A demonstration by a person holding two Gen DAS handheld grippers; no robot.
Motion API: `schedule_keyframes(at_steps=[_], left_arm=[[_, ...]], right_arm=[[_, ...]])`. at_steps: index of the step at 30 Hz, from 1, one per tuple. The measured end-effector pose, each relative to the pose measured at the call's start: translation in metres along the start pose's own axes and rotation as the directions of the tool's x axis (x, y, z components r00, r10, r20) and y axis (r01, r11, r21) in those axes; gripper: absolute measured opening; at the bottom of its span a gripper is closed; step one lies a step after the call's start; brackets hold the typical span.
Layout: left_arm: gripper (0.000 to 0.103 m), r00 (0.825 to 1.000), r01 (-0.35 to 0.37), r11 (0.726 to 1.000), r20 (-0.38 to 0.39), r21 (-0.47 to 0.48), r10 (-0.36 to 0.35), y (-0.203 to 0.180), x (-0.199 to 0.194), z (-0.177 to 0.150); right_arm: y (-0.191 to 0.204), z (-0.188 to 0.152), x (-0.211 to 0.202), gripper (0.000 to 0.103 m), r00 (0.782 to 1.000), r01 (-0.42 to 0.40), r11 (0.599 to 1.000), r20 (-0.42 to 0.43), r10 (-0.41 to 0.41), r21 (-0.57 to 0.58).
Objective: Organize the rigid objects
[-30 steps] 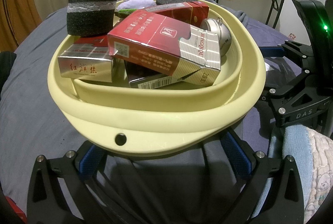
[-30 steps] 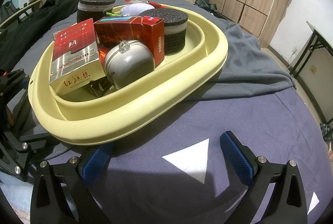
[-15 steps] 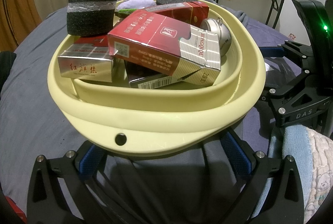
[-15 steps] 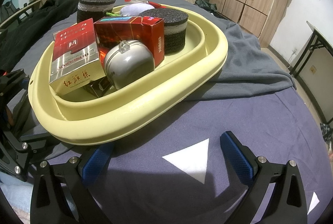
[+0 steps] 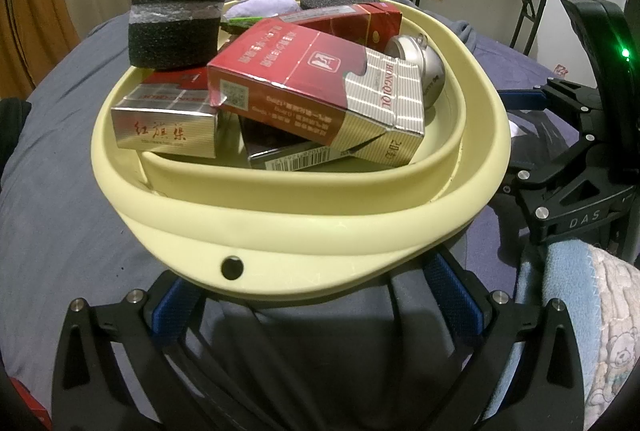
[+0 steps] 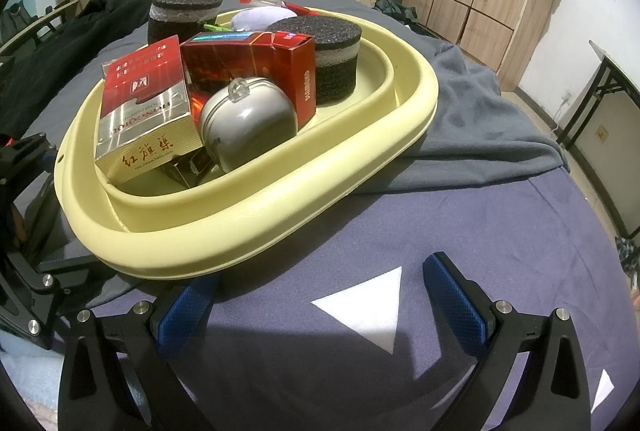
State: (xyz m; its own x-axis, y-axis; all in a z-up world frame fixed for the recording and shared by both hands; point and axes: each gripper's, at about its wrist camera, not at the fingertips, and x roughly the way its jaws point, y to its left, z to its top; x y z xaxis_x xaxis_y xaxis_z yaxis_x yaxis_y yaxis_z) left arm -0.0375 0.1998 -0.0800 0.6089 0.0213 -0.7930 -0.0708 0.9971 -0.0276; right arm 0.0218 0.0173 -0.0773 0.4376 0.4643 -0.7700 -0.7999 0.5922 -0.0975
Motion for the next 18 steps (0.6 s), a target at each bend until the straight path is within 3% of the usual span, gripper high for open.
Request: schedule_keyframes(at_steps=[18], left_arm=[[0.103,1.0,-0.014,1.0,0.005,0.012,0.014,-0.004,0.005,0.0027]], right_arm=[[-0.0081,0.0008,0.002,0.103,1.0,-0.003,1.0,0.0,0.003,0.0]])
